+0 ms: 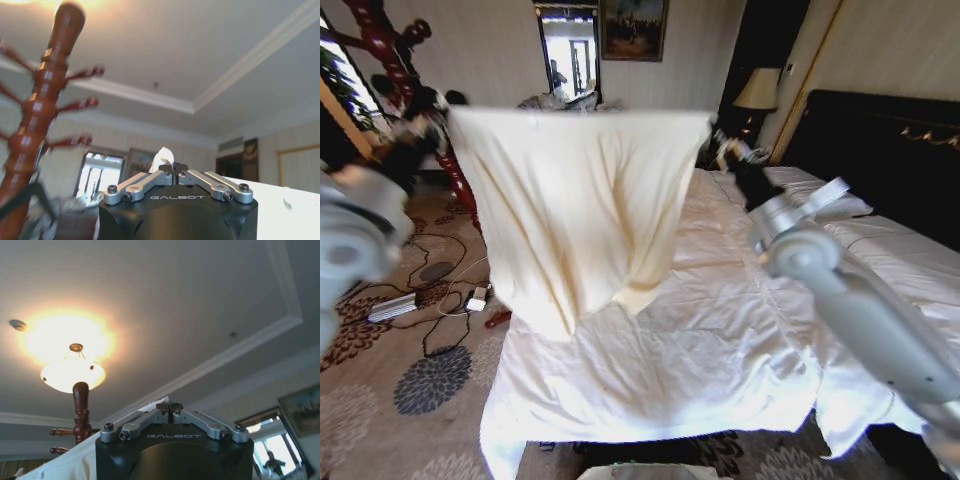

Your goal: Pick up the clothes from the bed and hang them on the clothes hanger.

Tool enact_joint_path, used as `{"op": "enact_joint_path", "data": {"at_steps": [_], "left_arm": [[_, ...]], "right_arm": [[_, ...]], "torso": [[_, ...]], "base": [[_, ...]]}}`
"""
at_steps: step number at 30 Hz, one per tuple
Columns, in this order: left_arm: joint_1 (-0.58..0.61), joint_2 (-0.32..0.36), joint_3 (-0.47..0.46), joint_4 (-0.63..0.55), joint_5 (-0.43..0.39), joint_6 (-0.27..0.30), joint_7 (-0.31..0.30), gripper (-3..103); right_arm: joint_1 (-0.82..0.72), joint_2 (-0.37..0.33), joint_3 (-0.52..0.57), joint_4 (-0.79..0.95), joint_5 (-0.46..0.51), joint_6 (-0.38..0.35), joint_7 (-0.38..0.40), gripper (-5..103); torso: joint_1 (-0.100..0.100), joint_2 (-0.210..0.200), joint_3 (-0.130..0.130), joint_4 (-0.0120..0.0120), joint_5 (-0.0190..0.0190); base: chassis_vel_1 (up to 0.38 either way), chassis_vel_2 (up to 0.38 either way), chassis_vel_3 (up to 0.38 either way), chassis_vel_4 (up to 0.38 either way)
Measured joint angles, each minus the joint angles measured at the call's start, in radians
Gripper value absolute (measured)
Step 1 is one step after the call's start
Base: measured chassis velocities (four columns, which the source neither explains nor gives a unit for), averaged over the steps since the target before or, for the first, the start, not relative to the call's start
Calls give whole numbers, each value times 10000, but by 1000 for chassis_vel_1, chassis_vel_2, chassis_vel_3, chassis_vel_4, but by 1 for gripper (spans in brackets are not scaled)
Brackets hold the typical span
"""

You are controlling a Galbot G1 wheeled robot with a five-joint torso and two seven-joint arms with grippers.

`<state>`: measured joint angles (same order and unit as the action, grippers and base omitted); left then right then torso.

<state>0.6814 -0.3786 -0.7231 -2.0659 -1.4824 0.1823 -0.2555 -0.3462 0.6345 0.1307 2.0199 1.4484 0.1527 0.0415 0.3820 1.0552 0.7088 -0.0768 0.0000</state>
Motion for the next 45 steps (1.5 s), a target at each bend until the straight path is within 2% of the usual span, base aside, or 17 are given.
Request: {"op": "enact_joint_path", "data": {"at_steps": [5,10,13,14,18,19,23,29,30,32,33,35,37,38,40,42,45], "left_arm": [[420,-179,-142,-595,-120,-3,279,0],[2795,-1730,219,-1669,1355,-10,-52,0],[5106,-2888,4,-2123,2829,69,-149,0],[5106,-2888,4,-2123,2829,69,-149,0],[6765,-4122,-190,-2238,3856,126,-119,0],[6765,-4122,-190,-2238,3856,126,-119,0],[7229,-5425,-380,-2653,3645,117,388,0],[7635,-5866,-382,-2741,3793,126,360,0],[7657,-5756,-369,-2726,3871,411,-132,-1],[7668,-5416,-377,-2697,3810,1200,-848,8],[7668,-5416,-377,-2697,3810,1200,-848,8],[7746,-4869,-381,-2649,3175,2844,-1859,19],[7867,-4632,-428,-2623,2728,3776,-2265,24],[7867,-4632,-428,-2623,2728,3776,-2265,24],[8041,-4483,-549,-2796,1832,4820,-2637,34],[8063,-4486,-614,-2997,1501,5028,-2739,45],[8023,-4490,-834,-3204,1380,4914,-2651,51]], "right_arm": [[-908,-346,691,621,-789,4,3,0],[-3799,-354,1690,1310,-2010,13,12,0],[-5190,390,1748,1267,-2825,65,16,0],[-5190,390,1748,1267,-2825,65,16,0],[-5671,1634,1731,1010,-3581,56,45,0],[-5671,1634,1731,1010,-3581,56,45,0],[-5658,2325,1551,645,-3931,-3,209,0],[-5386,2280,1287,805,-3413,-232,630,0],[-5286,2141,1161,1003,-3087,-407,832,0],[-5259,1877,1057,1279,-2735,-627,1092,0],[-5259,1877,1057,1279,-2735,-627,1092,0],[-5251,1496,1043,1609,-2235,-769,1405,0],[-5134,1287,1101,1808,-1803,-831,1650,0],[-5134,1287,1101,1808,-1803,-831,1650,0],[-4897,937,1329,2098,-1257,-881,1938,0],[-4728,657,1438,2227,-1051,-897,2048,0],[-4623,377,1492,2317,-967,-912,2095,0]], "torso": [[-3,1,-1,-10,6],[-2,0,1,-17,-3],[-3,0,-1,-17,4],[-3,0,-1,-17,4],[-4,0,0,0,-3],[-4,0,0,0,-3],[-3,0,0,-14,6],[-4,1,0,-8,1],[-3,1,0,-9,-2],[-3,0,1,-11,-2],[-3,0,1,-11,-2],[-3,1,0,-15,0],[-3,0,1,-14,-1],[-3,0,1,-14,-1],[-1,0,1,-6,-1],[-3,1,0,-12,-2],[-2,0,0,-12,1]], "base": [[0,0,0,0],[0,0,0,0],[0,0,0,0],[0,0,0,0],[0,0,0,0],[0,0,0,0],[0,0,0,0],[0,0,0,0],[0,0,0,0],[0,0,0,0],[0,0,0,0],[0,0,0,0],[0,0,0,0],[0,0,0,0],[0,0,0,0],[0,0,0,0],[0,0,0,0]]}}
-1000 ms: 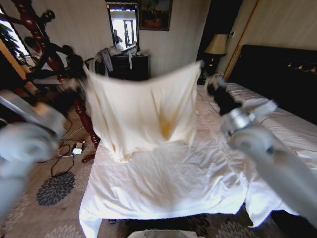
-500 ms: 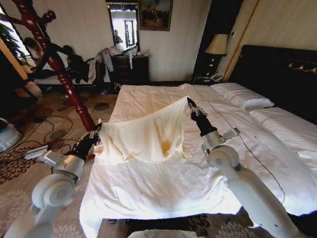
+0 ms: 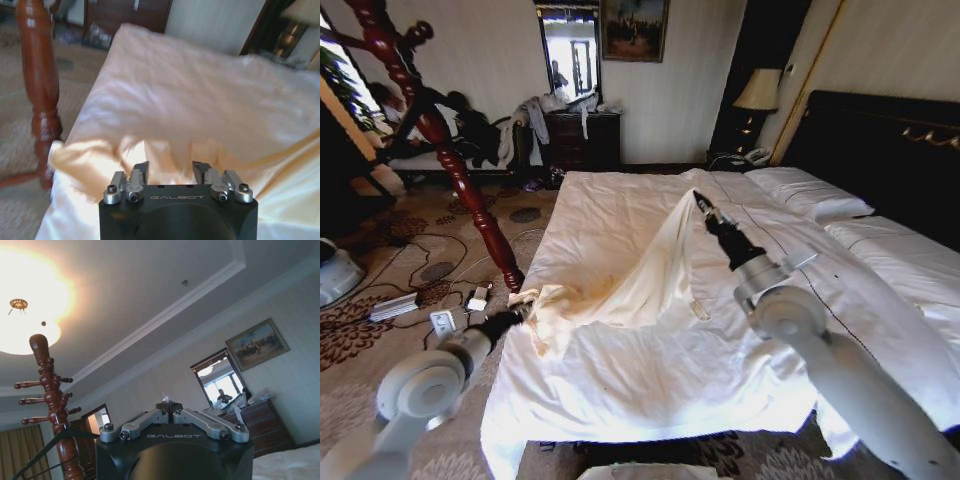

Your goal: Pick up the clothes from the bed and hang them on the clothes hanger.

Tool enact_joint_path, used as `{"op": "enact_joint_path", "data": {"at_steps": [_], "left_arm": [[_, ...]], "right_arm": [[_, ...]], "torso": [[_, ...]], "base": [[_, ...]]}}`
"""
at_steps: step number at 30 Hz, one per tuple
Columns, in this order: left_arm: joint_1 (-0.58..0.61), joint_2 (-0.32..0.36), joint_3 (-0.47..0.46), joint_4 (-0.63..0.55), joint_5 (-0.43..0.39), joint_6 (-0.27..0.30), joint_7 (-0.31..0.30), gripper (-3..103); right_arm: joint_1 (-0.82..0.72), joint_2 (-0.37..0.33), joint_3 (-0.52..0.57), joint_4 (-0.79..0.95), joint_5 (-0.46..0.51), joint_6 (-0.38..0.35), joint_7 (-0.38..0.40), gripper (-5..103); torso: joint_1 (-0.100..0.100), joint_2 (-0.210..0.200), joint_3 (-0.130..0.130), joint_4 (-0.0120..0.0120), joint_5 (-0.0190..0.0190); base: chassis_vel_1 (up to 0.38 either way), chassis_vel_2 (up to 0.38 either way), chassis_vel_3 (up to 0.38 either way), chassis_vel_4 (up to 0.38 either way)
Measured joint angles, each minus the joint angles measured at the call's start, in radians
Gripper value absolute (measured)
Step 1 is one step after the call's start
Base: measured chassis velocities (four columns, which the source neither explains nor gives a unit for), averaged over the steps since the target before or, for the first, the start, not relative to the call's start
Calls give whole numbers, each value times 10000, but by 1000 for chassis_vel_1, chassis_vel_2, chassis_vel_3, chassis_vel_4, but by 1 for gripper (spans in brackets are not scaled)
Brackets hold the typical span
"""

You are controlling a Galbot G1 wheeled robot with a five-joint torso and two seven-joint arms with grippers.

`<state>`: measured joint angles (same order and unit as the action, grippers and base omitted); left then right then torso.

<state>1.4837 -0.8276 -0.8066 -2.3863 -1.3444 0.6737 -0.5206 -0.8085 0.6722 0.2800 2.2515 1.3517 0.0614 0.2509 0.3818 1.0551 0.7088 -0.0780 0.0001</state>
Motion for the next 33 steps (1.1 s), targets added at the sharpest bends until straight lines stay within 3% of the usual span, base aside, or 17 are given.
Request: {"op": "enact_joint_path", "data": {"at_steps": [2,5,6,9,10,12,14,15,18,24,25,27,29,30,31,33], "left_arm": [[-156,115,-318,-42,310,-889,482,61],[-668,964,-1395,82,463,-2546,926,73],[-668,964,-1395,82,463,-2546,926,73],[-1646,2353,-2679,1019,199,-3546,941,89],[-1646,2353,-2679,1019,199,-3546,941,89],[-2140,3472,-3172,2216,144,-3978,1032,94],[-2487,4314,-3329,3162,80,-4189,1297,99],[-2487,4314,-3329,3162,80,-4189,1297,99],[-3270,5589,-3043,4701,51,-4231,1828,100],[-3505,7132,-2741,6998,30,-3859,1760,100],[-3505,7132,-2741,6998,30,-3859,1760,100],[-3507,7693,-2661,7756,-397,-3861,1901,100],[-3406,8235,-2580,8342,-1157,-3908,2529,100],[-3406,8235,-2580,8342,-1157,-3908,2529,100],[-3343,8482,-2556,8577,-1579,-3996,3293,100],[-3300,8627,-2547,8721,-2012,-4136,4080,100]], "right_arm": [[31,-262,18,91,-52,-14,-3,0],[21,-806,23,202,-754,-55,-215,0],[21,-806,23,202,-754,-55,-215,0],[99,-1224,41,395,-1072,-29,-472,0],[99,-1224,41,395,-1072,-29,-472,0],[155,-1253,72,474,-1064,-5,-520,0],[118,-1148,80,458,-1071,55,-587,0],[118,-1148,80,458,-1071,55,-587,0],[2,-543,79,279,-1109,221,-833,0],[19,233,-73,-32,-1152,285,-958,0],[19,233,-73,-32,-1152,285,-958,0],[47,440,-145,-92,-1220,286,-995,0],[44,659,-186,-122,-1330,286,-1009,0],[44,659,-186,-122,-1330,286,-1009,0],[27,790,-209,-147,-1415,285,-1015,0],[5,982,-242,-204,-1551,281,-1022,0]], "torso": [[0,0,1,5,-7],[0,1,0,0,-4],[0,1,0,0,-4],[0,0,0,-3,-3],[0,0,0,-3,-3],[0,1,0,-1,-3],[1,0,1,5,-6],[1,0,1,5,-6],[0,0,1,-2,4],[0,-1,1,5,-9],[0,-1,1,5,-9],[1,0,1,5,-4],[1,-1,1,3,-4],[1,-1,1,3,-4],[1,-1,1,0,-2],[1,0,1,-4,0]], "base": [[0,0,0,0],[0,0,0,0],[0,0,0,0],[0,0,0,0],[0,0,0,0],[0,0,0,0],[0,0,0,0],[0,0,0,0],[0,0,0,0],[0,0,0,0],[0,0,0,0],[0,0,0,0],[0,0,0,0],[0,0,0,0],[0,0,0,0],[0,0,0,0]]}}
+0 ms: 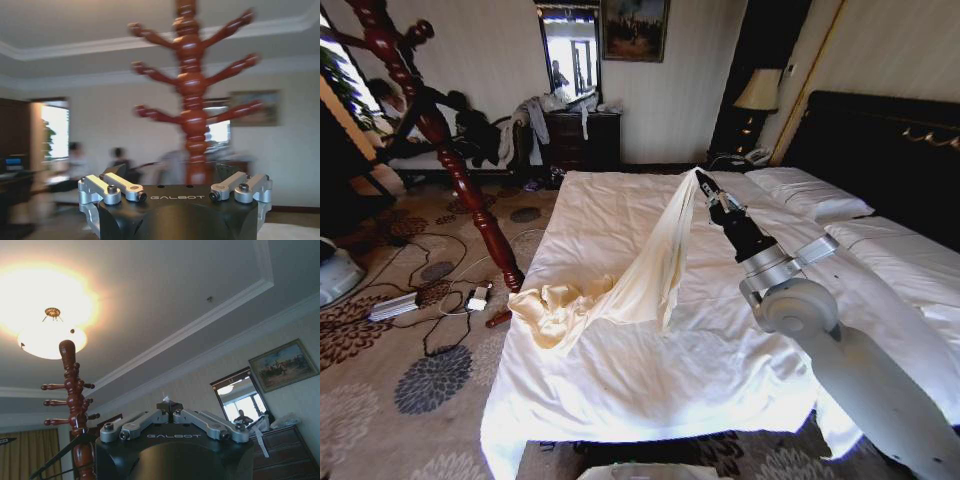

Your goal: Pick up the clothes from the bed and hang them on the clothes hanger.

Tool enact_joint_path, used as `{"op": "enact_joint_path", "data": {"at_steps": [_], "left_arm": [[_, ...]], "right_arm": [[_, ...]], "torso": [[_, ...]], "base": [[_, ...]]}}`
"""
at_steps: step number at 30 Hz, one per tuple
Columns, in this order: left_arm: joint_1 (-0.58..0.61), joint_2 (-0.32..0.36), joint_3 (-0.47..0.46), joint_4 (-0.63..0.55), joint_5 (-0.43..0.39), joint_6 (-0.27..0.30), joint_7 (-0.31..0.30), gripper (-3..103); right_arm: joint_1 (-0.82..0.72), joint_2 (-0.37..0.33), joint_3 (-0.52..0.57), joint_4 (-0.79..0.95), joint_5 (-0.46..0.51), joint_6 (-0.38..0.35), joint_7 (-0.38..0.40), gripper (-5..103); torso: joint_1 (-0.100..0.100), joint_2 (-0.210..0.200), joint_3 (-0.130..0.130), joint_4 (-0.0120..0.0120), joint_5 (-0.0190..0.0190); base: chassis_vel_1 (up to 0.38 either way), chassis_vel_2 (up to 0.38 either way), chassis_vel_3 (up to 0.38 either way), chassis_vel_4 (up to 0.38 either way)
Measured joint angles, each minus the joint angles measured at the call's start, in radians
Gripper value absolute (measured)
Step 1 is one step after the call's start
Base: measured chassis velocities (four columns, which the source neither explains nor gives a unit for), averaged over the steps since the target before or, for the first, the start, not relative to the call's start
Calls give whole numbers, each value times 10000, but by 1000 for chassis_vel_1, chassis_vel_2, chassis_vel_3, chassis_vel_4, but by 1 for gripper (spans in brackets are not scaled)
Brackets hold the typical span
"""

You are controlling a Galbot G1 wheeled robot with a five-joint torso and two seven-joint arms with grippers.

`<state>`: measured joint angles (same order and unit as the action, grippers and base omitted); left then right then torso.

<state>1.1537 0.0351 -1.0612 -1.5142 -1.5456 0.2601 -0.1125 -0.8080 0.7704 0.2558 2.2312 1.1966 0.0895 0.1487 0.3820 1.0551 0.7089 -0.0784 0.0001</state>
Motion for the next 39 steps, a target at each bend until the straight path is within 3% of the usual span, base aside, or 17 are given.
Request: {"op": "enact_joint_path", "data": {"at_steps": [1,3,6,7,8,10,12,15,17,20,21,25,29,32,35,36,39], "left_arm": [[23,14,14,-8,-186,-75,360,100],[30,-67,33,-98,-219,-162,485,100],[7,-507,111,-503,-220,-209,353,100],[-13,-943,180,-858,-138,-209,87,100],[-15,-1253,250,-1083,0,-197,-89,100],[25,-2387,662,-1579,1283,-325,-639,100],[3,-2666,853,-1628,1641,-430,-790,100],[-1066,-4077,2803,-1560,3211,-1013,-1292,100],[-1426,-4310,3281,-1520,3319,-1052,-1373,100],[-4195,-5197,5811,-1049,3380,-1067,-1770,100],[-4195,-5197,5811,-1049,3380,-1067,-1770,100],[-6665,-5044,7418,-832,3132,-583,-2058,100],[-7774,-4485,7829,-987,3040,83,-2179,100],[-8585,-4126,8159,-944,2834,560,-2218,100],[-10019,-3782,9234,-389,2443,1104,-2168,100],[-10019,-3782,9234,-389,2443,1104,-2168,100],[-11515,-3987,10423,454,2404,1469,-2141,100]], "right_arm": [[-22,134,-13,-50,-85,-4,-3,0],[-45,230,-18,-77,-137,-10,-4,0],[-97,351,-19,-108,-199,-20,-4,0],[-133,411,-17,-126,-242,-24,-4,0],[-147,437,-13,-142,-262,-25,-4,0],[-149,522,-18,-234,-303,-28,-4,0],[-134,553,-41,-272,-321,-30,-4,0],[-158,667,-159,-380,-430,-39,-4,0],[-180,680,-171,-395,-444,-43,-3,0],[-304,657,-206,-440,-478,-60,19,0],[-304,657,-206,-440,-478,-60,19,0],[-420,482,-111,-418,-464,-64,42,0],[-433,488,-90,-390,-464,-69,53,0],[-460,532,-95,-357,-484,-87,58,0],[-507,600,-159,-350,-578,-122,62,0],[-507,600,-159,-350,-578,-122,62,0],[-481,677,-224,-400,-605,-144,66,0]], "torso": [[0,0,1,1,1],[0,0,0,3,1],[-1,0,0,6,2],[-1,0,-1,5,2],[-2,0,-1,5,-1],[-2,0,0,3,-7],[-1,0,-1,5,-6],[-4,0,-1,17,-10],[-3,1,-1,16,-16],[0,-1,2,-6,0],[0,-1,2,-6,0],[0,-1,2,-3,0],[-1,0,-1,13,3],[-2,0,-2,10,3],[-2,1,-1,8,-1],[-2,1,-1,8,-1],[-2,1,-1,6,-6]], "base": [[0,0,0,0],[0,0,0,0],[0,0,0,0],[0,0,0,0],[0,0,0,0],[0,0,0,0],[0,0,0,0],[0,0,0,0],[0,0,0,0],[0,0,0,0],[0,0,0,0],[0,0,0,0],[0,0,0,0],[0,0,0,0],[0,0,0,0],[0,0,0,0],[0,0,0,0]]}}
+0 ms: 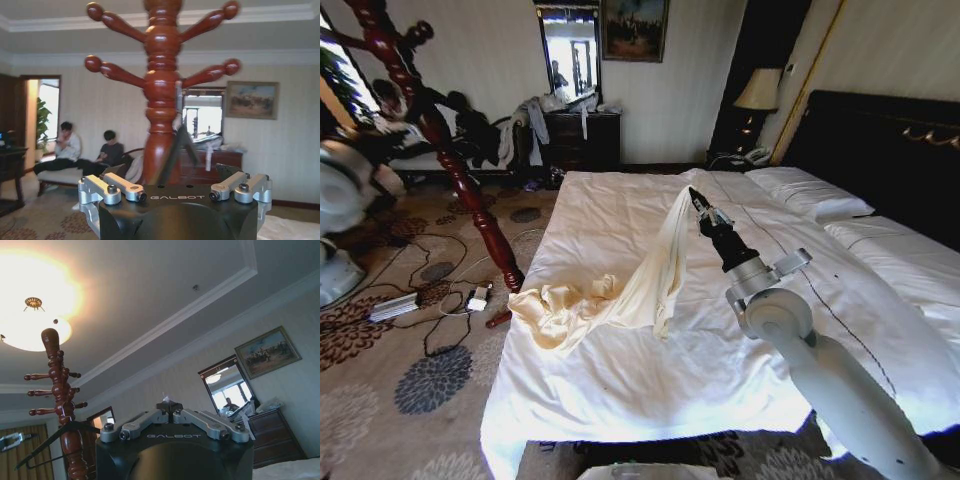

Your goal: Pick up the clothes from the bed and hang them on the clothes hanger.

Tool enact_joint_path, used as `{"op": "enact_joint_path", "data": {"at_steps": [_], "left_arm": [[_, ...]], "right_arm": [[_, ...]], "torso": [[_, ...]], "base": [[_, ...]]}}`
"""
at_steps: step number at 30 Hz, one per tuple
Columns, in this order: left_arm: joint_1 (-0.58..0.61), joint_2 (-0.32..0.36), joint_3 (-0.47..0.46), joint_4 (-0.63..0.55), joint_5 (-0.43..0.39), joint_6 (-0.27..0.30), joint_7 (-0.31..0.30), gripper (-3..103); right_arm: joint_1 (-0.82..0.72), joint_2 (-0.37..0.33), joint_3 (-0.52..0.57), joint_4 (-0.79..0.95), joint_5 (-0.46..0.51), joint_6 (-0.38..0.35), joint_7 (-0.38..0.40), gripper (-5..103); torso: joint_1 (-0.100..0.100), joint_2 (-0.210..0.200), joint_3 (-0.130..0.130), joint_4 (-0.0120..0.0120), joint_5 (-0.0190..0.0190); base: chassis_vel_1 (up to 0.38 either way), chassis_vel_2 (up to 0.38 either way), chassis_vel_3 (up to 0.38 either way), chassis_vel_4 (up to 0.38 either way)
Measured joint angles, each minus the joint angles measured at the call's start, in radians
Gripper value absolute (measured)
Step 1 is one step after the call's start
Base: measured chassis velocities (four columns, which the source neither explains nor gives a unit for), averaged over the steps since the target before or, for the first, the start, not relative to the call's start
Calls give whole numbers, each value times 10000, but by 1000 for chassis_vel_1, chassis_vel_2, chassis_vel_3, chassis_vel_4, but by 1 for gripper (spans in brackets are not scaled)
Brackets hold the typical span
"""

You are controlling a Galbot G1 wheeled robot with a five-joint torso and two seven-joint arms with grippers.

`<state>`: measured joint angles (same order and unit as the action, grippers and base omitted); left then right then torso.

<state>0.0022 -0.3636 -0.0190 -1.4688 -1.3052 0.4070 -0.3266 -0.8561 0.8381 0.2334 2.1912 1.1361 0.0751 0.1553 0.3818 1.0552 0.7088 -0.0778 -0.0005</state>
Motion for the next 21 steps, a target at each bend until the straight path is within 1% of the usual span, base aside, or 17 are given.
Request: {"op": "enact_joint_path", "data": {"at_steps": [1,3,4,5,7,9,10,12,14,15,18,19,21], "left_arm": [[-638,-231,463,468,-9,118,-25,100],[-1432,-668,1019,1231,-91,300,-64,100],[-1432,-668,1019,1231,-91,300,-64,100],[-1760,-860,1312,1582,-109,379,-64,100],[-2461,-1278,2091,2311,-94,719,-48,100],[-3106,-1753,2813,3020,44,1046,-29,100],[-3106,-1753,2813,3020,44,1046,-29,100],[-3649,-2240,3189,3601,223,1489,-27,100],[-4075,-2577,3361,3979,344,1859,-56,100],[-4075,-2577,3361,3979,344,1859,-56,100],[-4457,-2885,3602,4312,535,2468,-186,100],[-4512,-2959,3631,4374,562,2690,-294,103],[-4524,-2986,3636,4392,563,2801,-343,103]], "right_arm": [[39,34,-26,-28,-3,-7,-1,0],[97,81,-59,-80,-4,-16,0,0],[97,81,-59,-80,-4,-16,0,0],[119,98,-67,-110,-4,-16,0,0],[134,120,-78,-155,-3,-18,0,0],[136,126,-79,-182,1,-18,0,0],[136,126,-79,-182,1,-18,0,0],[131,94,-69,-198,17,-18,0,0],[122,28,-38,-213,31,-2,-1,0],[122,28,-38,-213,31,-2,-1,0],[66,-84,24,-221,38,54,-4,0],[37,-105,37,-221,38,69,-5,0],[24,-112,40,-220,38,73,-5,0]], "torso": [[0,0,0,-2,7],[0,0,0,-4,3],[0,0,0,-4,3],[1,0,0,-5,4],[1,0,1,1,2],[1,0,1,-3,2],[1,0,1,-3,2],[3,-1,3,-6,2],[3,-1,2,-6,9],[3,-1,2,-6,9],[0,0,1,-1,7],[1,0,1,0,6],[1,0,1,1,5]], "base": [[0,0,0,0],[0,0,0,0],[0,0,0,0],[0,0,0,0],[0,0,0,0],[0,0,0,0],[0,0,0,0],[0,0,0,0],[0,0,0,0],[0,0,0,0],[0,0,0,0],[0,0,0,0],[0,0,0,0]]}}
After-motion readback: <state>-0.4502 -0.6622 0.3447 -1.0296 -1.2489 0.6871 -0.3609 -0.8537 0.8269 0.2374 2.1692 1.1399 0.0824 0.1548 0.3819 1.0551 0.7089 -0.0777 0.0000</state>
